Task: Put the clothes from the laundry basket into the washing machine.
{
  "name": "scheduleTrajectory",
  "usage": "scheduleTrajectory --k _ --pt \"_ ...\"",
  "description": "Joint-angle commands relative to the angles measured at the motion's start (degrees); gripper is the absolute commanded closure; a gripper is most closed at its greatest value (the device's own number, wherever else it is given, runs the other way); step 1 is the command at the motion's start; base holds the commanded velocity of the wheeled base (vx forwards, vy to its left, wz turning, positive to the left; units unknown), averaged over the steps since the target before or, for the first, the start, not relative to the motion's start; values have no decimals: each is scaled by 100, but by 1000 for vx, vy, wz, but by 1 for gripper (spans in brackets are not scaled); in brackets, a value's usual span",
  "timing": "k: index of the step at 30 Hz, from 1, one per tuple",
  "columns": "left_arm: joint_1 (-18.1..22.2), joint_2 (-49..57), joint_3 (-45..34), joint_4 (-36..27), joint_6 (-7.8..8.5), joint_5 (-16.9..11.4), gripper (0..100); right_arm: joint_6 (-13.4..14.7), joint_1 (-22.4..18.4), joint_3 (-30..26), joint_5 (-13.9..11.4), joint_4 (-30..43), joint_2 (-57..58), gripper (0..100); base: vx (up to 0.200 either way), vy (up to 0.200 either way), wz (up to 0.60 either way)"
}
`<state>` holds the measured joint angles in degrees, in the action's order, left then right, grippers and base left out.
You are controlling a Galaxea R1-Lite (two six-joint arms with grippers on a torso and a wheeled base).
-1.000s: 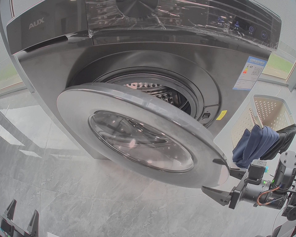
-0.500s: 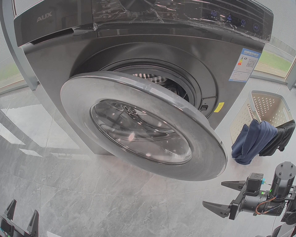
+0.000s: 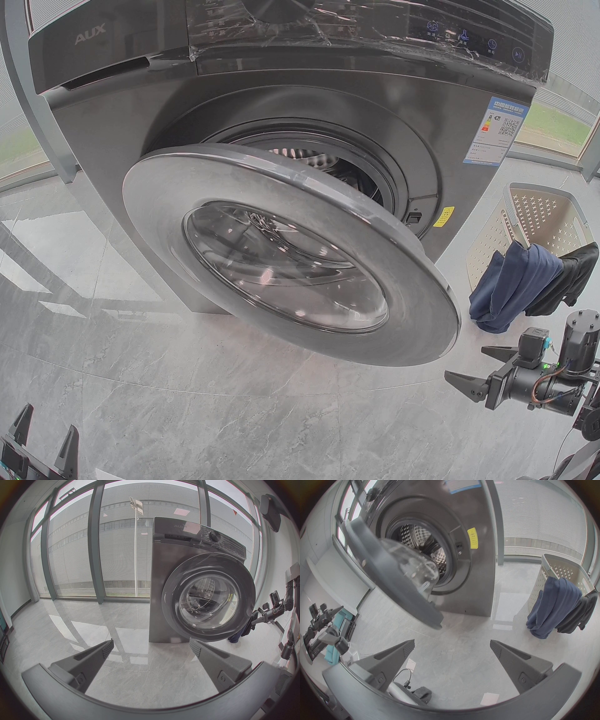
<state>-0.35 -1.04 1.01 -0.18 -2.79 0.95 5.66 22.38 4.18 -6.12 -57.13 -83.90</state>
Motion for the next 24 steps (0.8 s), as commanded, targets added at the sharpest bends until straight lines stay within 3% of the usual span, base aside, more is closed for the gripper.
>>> scheduleTrajectory --k 1,7,13,19,24 --pt "0 104 -92 1 -2 2 0 6 -138 338 -38 -9 -153 0 0 0 0" --pt "0 104 -92 1 -2 2 0 76 -76 672 -12 -79 -435 0 0 0 0" --pt "0 104 -92 1 -2 2 0 85 152 549 -21 -167 -426 0 0 0 0" --pt "0 104 -92 1 -2 2 0 94 653 329 -30 -176 -347 0 0 0 0" --pt "0 104 -92 1 -2 2 0 243 609 478 23 -203 -391 0 0 0 0"
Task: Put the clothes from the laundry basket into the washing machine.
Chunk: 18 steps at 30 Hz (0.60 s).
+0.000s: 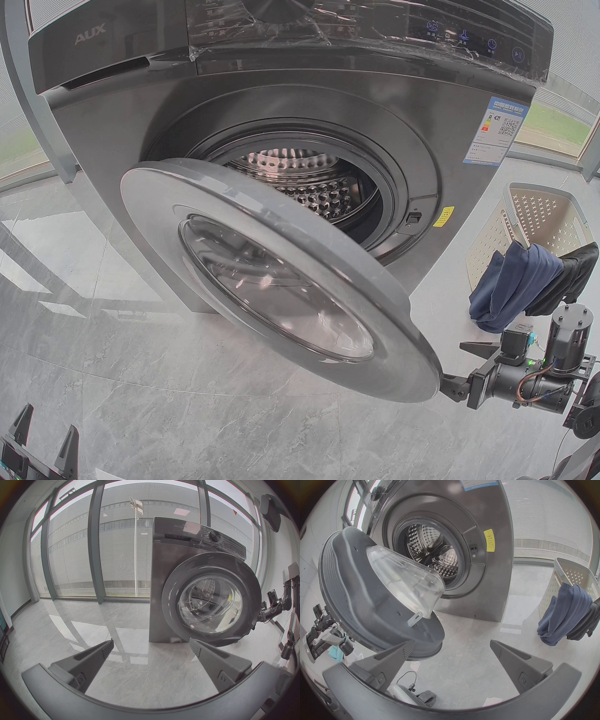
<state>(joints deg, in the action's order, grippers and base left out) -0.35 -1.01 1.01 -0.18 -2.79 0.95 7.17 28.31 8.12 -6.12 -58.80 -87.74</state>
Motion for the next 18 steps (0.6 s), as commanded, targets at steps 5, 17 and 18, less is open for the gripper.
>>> scheduleTrajectory --k 5,17,18 --pt "0 101 -92 1 -2 2 0 470 -18 252 287 -97 -33 0 0 0 0" --pt "0 101 -92 1 -2 2 0 549 905 93 436 -88 -103 0 0 0 0" --pt "0 101 -92 1 -2 2 0 549 1001 85 436 -88 -103 0 0 0 0"
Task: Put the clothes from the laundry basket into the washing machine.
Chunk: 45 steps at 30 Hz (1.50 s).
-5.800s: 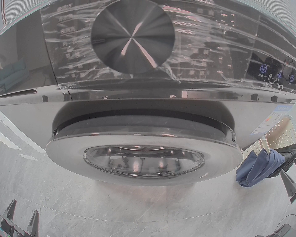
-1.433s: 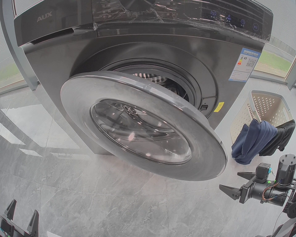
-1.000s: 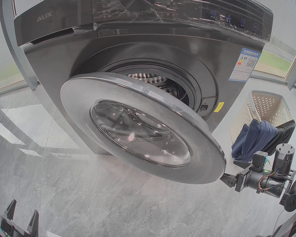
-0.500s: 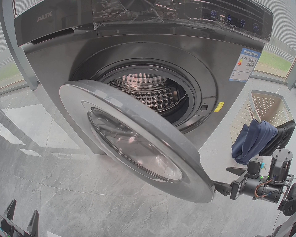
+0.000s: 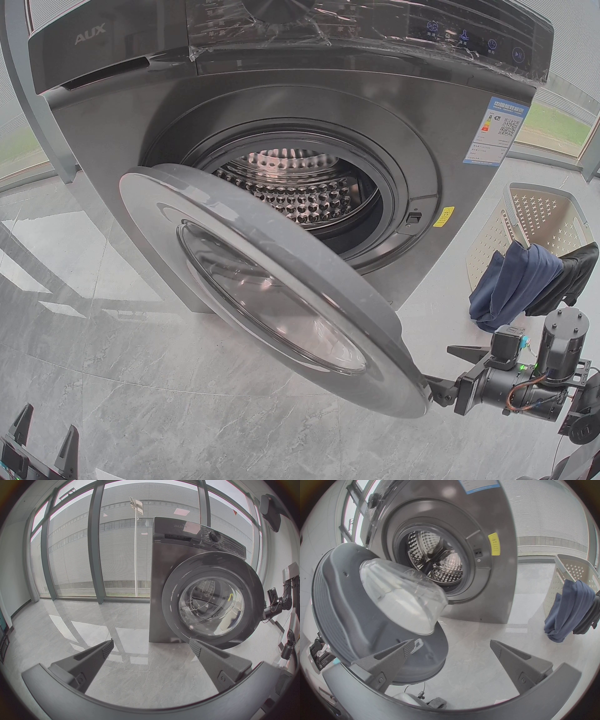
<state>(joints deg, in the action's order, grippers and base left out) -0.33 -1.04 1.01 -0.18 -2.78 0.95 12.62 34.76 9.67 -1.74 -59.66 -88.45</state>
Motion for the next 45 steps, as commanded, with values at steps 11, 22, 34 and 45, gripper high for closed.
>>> scheduleTrajectory --k 11,22,34,45 --pt "-2 104 -92 1 -3 2 0 -31 93 -114 16 -19 -5 0 0 0 0" --pt "-2 104 -92 1 -3 2 0 -22 -584 1108 385 -19 -699 0 0 0 0" --pt "-2 104 -92 1 -3 2 0 -31 -311 2022 341 -10 -1649 0 0 0 0" --pt "-2 104 -92 1 -3 2 0 118 480 1837 359 -19 -1613 0 0 0 0"
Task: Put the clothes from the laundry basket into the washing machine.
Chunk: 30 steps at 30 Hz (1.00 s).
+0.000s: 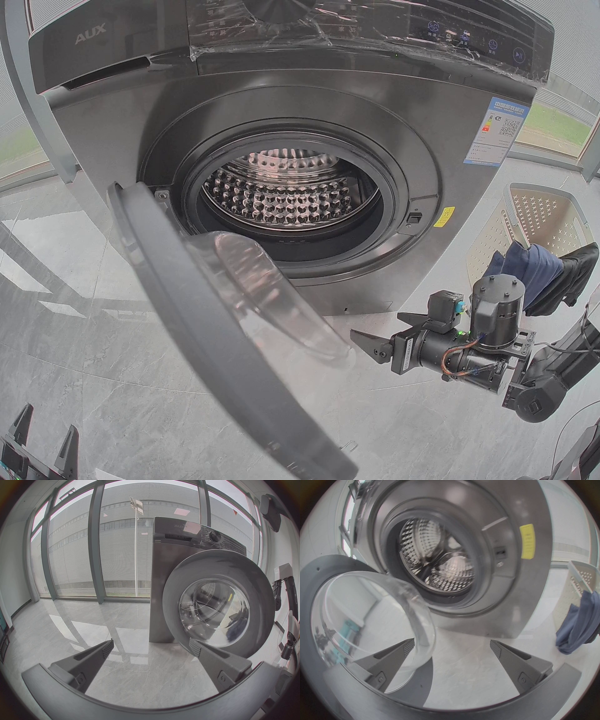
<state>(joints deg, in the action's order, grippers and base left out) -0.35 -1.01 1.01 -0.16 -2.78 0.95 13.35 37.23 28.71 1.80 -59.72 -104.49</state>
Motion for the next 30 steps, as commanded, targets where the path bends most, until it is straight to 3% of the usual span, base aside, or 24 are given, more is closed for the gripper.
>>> scheduleTrajectory --k 1,12,27,30 --pt "0 101 -92 -2 -3 2 0 54 302 -111 -13 -13 7 0 0 0 0" --pt "0 101 -92 -2 -3 2 0 71 434 -102 22 -233 -116 0 0 0 0" --pt "0 101 -92 -2 -3 2 0 10 522 812 48 -628 -1091 0 -200 0 0" --pt "0 101 -92 -2 -3 2 0 1 645 917 48 -628 -1171 0 0 0 0"
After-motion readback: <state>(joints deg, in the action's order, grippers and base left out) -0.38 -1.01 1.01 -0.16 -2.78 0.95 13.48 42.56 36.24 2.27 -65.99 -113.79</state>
